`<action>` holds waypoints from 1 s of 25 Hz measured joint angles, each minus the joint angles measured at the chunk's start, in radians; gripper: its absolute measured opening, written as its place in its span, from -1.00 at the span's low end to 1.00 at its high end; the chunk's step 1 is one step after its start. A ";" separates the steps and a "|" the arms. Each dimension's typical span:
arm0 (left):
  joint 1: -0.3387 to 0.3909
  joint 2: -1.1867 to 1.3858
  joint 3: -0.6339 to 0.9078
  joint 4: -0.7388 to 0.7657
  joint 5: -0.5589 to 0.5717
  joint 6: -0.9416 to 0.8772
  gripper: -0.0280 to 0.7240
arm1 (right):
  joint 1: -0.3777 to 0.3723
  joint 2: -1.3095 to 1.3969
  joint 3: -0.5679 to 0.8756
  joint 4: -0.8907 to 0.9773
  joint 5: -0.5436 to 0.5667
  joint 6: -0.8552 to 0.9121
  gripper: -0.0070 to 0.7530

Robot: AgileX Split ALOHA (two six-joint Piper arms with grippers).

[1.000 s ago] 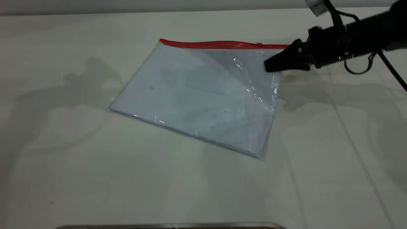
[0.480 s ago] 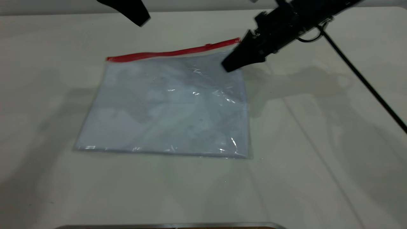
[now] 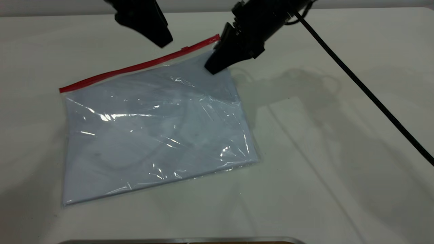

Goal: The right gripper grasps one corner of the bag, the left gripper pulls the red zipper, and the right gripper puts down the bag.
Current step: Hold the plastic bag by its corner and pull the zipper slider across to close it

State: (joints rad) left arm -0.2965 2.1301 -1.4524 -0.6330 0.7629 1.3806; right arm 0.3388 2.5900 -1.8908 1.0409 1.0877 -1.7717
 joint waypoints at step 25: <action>0.000 0.108 0.000 -0.269 -0.096 0.210 0.17 | 0.001 0.002 -0.021 -0.039 0.018 -0.001 -0.89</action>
State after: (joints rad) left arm -0.2965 2.2383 -1.4527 -0.9020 0.6671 1.5904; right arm 0.3397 2.5920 -1.9115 1.0019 1.1059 -1.7725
